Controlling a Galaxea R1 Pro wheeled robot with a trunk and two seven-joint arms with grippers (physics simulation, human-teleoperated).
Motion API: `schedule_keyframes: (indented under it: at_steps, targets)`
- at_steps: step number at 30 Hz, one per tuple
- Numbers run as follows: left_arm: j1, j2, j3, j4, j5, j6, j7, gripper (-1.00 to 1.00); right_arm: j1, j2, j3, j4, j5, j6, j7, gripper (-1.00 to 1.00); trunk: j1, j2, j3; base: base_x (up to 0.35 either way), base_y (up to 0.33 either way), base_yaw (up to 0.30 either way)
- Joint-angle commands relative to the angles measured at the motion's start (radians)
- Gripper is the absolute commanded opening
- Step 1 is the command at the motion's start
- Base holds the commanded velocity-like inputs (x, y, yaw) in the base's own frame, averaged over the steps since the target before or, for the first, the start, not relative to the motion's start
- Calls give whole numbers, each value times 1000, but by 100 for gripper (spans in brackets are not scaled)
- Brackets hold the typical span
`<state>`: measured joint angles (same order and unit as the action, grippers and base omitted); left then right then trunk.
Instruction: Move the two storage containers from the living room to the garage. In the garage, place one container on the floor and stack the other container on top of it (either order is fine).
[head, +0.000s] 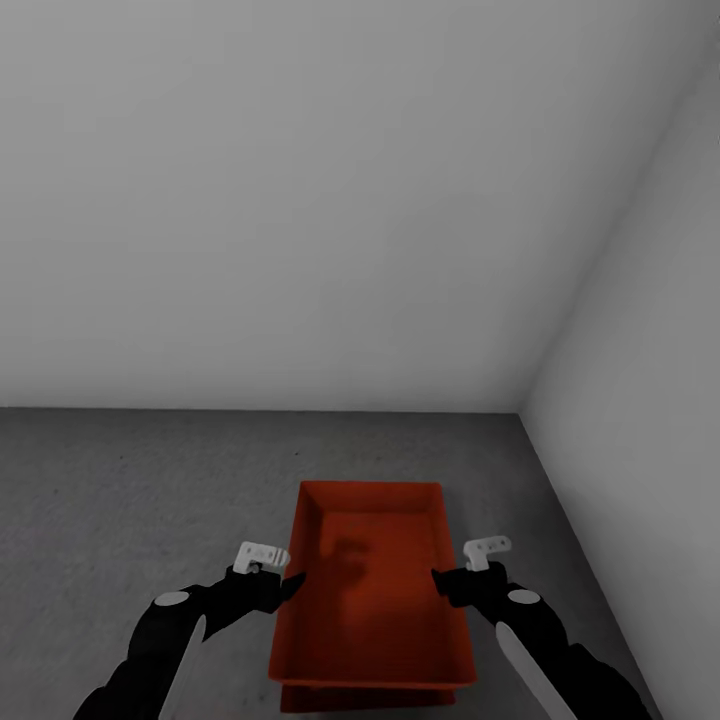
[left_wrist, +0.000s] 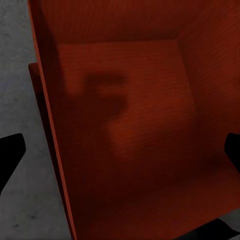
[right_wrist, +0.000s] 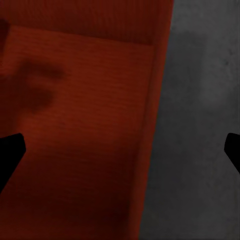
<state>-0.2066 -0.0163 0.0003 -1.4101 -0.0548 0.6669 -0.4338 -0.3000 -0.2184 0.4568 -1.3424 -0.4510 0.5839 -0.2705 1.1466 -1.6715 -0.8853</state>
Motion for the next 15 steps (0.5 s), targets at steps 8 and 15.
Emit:
schedule_keyframes:
  at_steps: [8, 15]
  targets:
    - [-1, -2, 1, -1, -5, 5, -6, 100, -1, -1, 3, -1, -11, 4, -10, 100, 0, 0, 12, 0, 0, 0]
    - [-1, -2, 1, -1, -5, 5, -6, 100, -1, -1, 2, -1, -10, 6, -10, 100, 0, 0, 23, 0, 0, 0]
